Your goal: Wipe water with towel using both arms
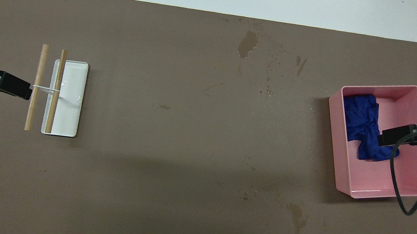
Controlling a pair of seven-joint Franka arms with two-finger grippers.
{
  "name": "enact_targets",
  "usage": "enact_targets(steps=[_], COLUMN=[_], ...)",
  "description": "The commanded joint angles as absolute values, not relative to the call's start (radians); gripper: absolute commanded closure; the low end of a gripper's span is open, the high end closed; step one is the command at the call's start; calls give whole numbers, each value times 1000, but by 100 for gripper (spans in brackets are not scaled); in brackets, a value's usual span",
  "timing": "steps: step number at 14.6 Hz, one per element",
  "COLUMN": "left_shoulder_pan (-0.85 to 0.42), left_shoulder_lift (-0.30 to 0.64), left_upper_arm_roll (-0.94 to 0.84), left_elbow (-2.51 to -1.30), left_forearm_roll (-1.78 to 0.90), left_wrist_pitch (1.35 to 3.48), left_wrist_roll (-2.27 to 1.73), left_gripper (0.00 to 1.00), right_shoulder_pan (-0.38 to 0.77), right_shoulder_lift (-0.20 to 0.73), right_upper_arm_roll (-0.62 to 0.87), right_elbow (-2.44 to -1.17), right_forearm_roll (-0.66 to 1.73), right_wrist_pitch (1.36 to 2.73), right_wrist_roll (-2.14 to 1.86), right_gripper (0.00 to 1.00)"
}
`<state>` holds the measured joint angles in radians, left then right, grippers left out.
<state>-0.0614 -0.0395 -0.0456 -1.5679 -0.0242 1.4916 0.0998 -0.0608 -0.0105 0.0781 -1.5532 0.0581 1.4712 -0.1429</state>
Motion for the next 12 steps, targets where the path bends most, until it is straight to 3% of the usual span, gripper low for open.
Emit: enact_targets(steps=[1,12], left_shoulder_pan=[-77,-75], left_shoulder_lift=[-61,-55], left_upper_arm_roll=[-34,-34], left_elbow=[-1591,-1582], left_forearm_roll=[-9,-11], left_wrist_pitch=[1500,1509], left_wrist_roll=[98,100], left_gripper=[0,0], right_shoulder_pan=[-52,-52], right_shoulder_lift=[-31,-44], right_upper_arm_roll=[80,80], right_elbow=[-1577,-1572], right_forearm_roll=[71,71], right_wrist_pitch=[1515,1499], right_wrist_roll=[-137,-143], right_gripper=[0,0])
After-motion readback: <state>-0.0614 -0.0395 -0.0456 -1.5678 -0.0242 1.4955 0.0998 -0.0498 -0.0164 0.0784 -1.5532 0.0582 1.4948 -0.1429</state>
